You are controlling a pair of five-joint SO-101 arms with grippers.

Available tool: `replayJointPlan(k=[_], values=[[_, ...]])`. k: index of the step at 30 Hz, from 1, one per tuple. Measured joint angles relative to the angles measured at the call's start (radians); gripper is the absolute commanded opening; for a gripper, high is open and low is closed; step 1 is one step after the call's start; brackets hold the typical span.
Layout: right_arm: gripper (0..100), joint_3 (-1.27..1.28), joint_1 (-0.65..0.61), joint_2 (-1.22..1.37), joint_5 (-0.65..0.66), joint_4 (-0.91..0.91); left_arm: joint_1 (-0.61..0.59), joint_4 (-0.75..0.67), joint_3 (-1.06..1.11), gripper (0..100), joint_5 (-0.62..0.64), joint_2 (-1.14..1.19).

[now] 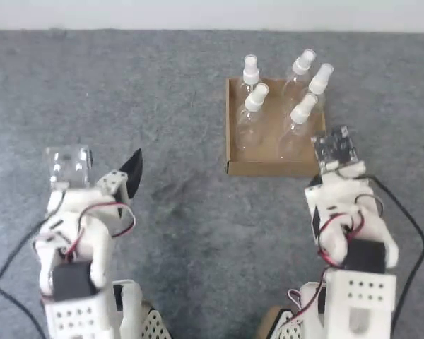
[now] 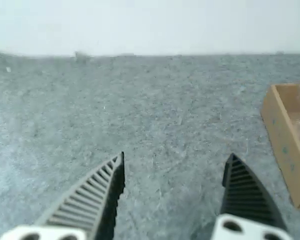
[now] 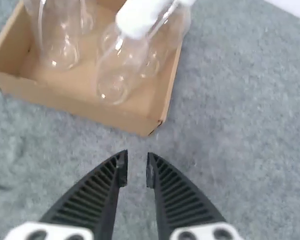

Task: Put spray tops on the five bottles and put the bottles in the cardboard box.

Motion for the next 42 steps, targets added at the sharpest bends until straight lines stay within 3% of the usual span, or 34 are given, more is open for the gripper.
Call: replayJointPlan(k=[5, 15, 23, 28, 36, 42], values=[[0.9, 0.157, 0.0, -0.155, 0.005, 0.0, 0.0, 0.052, 0.137, 29, -0.063, -0.278], [0.9, 0.509, -0.002, -0.453, 0.005, 0.0, -0.011, 0.054, 0.321, 28, -0.074, -0.281], [0.9, 0.626, -0.003, -0.601, 0.005, 0.0, -0.009, -0.015, 0.497, 0, -0.172, -0.265], [0.9, 0.626, -0.003, -0.601, 0.005, 0.0, -0.009, -0.017, 0.5, 3, -0.229, -0.267], [0.9, 0.626, -0.002, -0.601, 0.005, 0.005, -0.011, 0.213, 0.5, 3, -0.238, -0.265], [0.9, 0.626, -0.002, -0.601, 0.005, 0.005, -0.011, 0.238, 0.5, 3, -0.238, -0.265]])
